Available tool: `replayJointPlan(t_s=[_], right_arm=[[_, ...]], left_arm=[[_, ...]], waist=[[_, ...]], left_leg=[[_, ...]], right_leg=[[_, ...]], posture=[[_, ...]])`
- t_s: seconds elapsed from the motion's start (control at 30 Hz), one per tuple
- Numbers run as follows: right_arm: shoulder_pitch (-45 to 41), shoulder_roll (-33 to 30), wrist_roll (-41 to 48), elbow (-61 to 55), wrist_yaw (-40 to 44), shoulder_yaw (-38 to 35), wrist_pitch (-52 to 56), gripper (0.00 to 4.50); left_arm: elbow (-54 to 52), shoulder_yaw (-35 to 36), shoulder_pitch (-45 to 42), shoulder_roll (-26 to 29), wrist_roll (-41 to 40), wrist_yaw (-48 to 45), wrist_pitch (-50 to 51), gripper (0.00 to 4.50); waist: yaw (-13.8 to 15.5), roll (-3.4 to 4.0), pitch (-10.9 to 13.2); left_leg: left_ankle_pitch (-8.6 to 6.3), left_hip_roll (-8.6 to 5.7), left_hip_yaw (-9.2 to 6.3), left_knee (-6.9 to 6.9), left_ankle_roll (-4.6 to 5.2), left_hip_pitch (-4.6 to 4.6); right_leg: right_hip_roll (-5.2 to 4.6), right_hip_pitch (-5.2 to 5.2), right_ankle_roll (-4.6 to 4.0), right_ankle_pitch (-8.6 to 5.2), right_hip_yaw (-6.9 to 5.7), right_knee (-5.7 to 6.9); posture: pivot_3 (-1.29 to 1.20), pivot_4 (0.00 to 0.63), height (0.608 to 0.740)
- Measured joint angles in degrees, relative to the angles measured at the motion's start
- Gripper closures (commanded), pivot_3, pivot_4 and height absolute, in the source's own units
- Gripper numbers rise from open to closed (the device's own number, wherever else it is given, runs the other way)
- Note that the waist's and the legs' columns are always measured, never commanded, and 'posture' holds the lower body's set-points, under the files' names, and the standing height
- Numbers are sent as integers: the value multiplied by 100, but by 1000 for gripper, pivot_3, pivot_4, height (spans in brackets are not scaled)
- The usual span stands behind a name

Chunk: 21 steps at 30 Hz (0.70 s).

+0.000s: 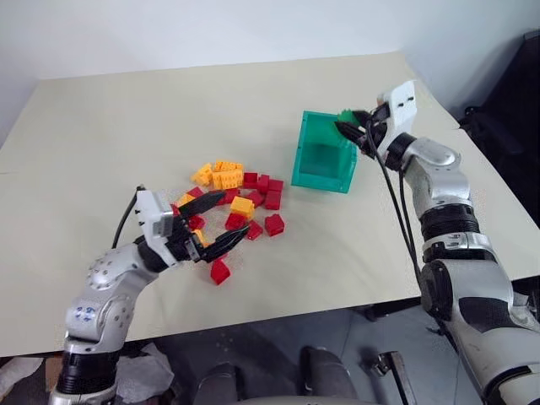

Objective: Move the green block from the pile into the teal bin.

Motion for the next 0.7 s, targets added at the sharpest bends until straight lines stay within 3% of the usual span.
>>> replayJointPlan(t_s=[0.2, 0.5, 0.7], right_arm=[[-139, 110, -96, 467, 35, 58, -218, 3016], [-149, 98, -86, 575, 160, 28, -378, 24], [613, -400, 496, -655, 1565, -130, -968, 24]], left_arm=[[195, -77, -179, -204, 107, 103, -68, 0], [230, -79, -55, -241, 290, 153, -146, 0], [513, 352, 70, 198, 633, 67, -663, 0]], waist=[[-41, 0, 0], [-21, 1, 1], [73, 1, 0]], left_leg=[[0, 0, -8, -1, 0, -4], [1, 0, -10, 0, 1, -5], [0, 0, -15, 0, 1, -4]], right_leg=[[0, 0, 0, 0, -2, -2], [0, 1, 0, 0, -2, -3], [0, 4, 0, 0, -7, -8]], posture=[[0, 150, 740], [0, 150, 740], [0, 150, 740]])
